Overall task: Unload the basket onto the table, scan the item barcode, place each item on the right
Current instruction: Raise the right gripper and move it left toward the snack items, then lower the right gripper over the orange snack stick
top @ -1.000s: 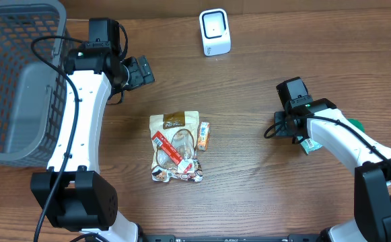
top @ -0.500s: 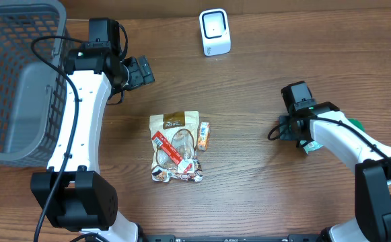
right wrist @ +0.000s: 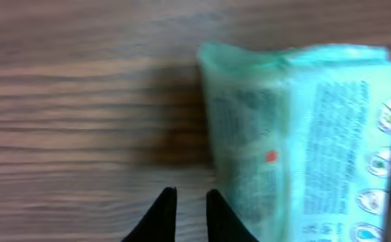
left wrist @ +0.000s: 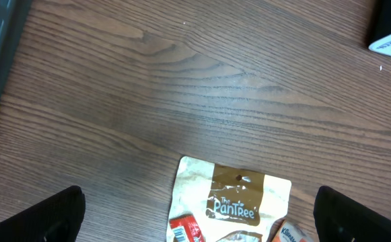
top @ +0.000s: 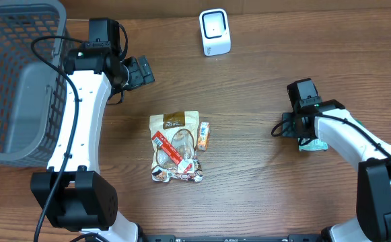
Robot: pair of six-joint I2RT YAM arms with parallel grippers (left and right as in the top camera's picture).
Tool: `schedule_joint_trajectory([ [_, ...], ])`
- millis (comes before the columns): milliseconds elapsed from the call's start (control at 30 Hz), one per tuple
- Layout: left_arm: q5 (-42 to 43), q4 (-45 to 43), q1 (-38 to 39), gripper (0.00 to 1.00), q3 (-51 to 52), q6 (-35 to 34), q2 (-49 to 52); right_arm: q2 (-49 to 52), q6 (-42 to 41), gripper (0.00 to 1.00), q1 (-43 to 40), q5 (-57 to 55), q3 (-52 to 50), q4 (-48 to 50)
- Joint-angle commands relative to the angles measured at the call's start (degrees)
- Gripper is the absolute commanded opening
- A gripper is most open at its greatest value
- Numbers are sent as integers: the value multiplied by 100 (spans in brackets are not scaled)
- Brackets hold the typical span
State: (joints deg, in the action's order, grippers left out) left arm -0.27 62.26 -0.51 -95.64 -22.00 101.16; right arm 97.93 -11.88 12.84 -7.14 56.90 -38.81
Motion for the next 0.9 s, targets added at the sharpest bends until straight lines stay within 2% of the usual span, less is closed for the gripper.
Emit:
schedule_joint_trajectory([
  [0, -31, 7, -22, 100, -83, 125, -114, -214, -15, 22, -4, 1097, 601, 2],
  [167, -31, 7, -22, 100, -83, 125, -114, -243, -1064, 33, 197, 2632, 1097, 251],
  [300, -33, 7, -22, 100, -83, 125, -114, -229, -1860, 45, 881, 2347, 1099, 546],
  [400, -31, 7, -22, 100, -83, 125, -114, -212, -2288, 65, 1661, 1399, 1099, 564],
  [467, -33, 7, -22, 100, -83, 125, -114, -201, -2317, 100, 2168, 802, 1097, 533],
  [667, -31, 7, -22, 100, -83, 125, -114, -17, -2715, 100, 3414, -332, 1093, 741],
  [800, -31, 7, -22, 100, -83, 125, -114, 24, -2632, 100, 3856, -389, 1095, 1062],
  [833, -31, 7, -22, 100, -83, 125, -114, 24, -2531, 97, 3906, -407, 1095, 1093],
  [867, -33, 7, -22, 100, -83, 125, -114, 24, -2546, 87, 3919, -428, 1095, 1099],
])
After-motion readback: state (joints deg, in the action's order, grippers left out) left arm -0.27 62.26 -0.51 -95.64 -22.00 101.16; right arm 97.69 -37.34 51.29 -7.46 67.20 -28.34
